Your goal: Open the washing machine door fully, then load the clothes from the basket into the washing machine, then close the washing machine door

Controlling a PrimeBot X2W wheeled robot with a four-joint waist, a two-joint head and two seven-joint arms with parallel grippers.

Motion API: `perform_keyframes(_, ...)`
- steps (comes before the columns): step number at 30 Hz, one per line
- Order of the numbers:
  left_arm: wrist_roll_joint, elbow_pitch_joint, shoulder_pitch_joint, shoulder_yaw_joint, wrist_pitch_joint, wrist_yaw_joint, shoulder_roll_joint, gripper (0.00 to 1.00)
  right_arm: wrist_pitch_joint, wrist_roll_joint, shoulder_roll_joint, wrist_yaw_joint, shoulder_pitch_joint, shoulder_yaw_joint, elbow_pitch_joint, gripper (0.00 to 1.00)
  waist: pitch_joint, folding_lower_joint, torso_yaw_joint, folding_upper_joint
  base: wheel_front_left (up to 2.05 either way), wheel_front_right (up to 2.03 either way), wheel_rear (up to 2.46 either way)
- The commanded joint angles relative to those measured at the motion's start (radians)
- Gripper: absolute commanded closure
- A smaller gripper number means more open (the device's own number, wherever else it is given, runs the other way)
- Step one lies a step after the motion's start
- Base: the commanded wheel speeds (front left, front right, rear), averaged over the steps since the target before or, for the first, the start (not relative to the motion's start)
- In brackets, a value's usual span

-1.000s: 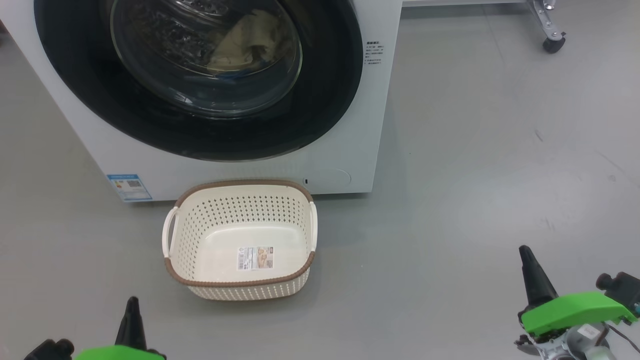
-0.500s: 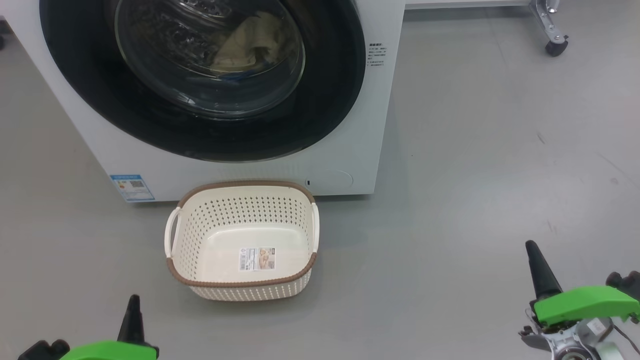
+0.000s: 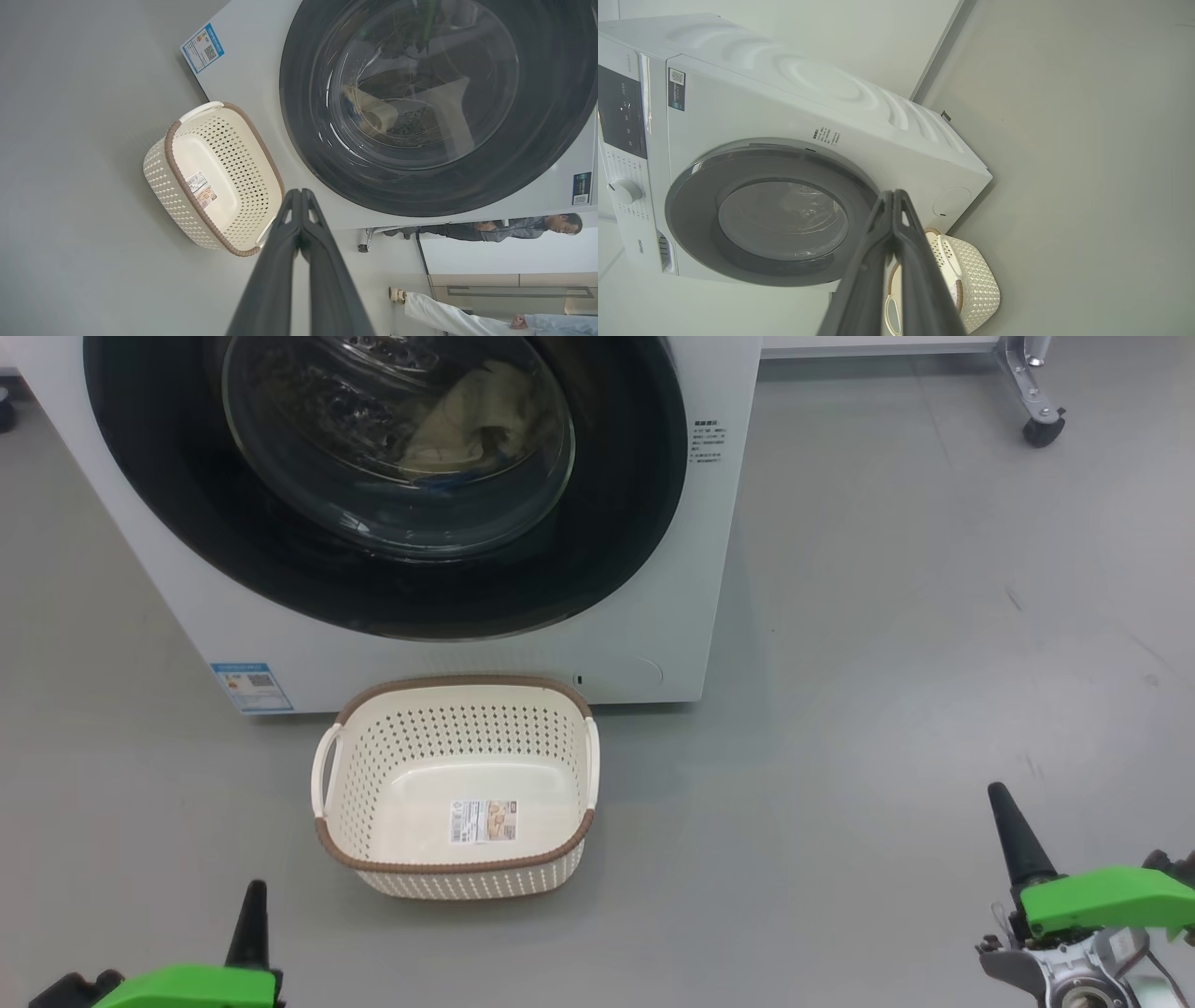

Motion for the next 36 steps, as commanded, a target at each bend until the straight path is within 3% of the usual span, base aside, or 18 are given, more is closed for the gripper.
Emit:
perform_keyframes(1, -0.035, -0.026, -0.053, 0.029, 0.009, -0.005, 0.013, 1.0, 0.01, 0.035, -0.007, -0.002, -0.06, 0.003, -0.035, 1.0, -0.001, -0.0001, 0.001, 0.0, 0.0, 0.0, 0.0)
perform_keyframes(36, -0.43, -0.005, -0.106, 0.056, 0.109, -0.007, 0.017, 1.0, 0.112, 0.399, 0.013, -0.003, -0.088, -0.065, -0.037, 1.0, -0.012, -0.0001, 0.017, 0.0, 0.0, 0.0, 0.0)
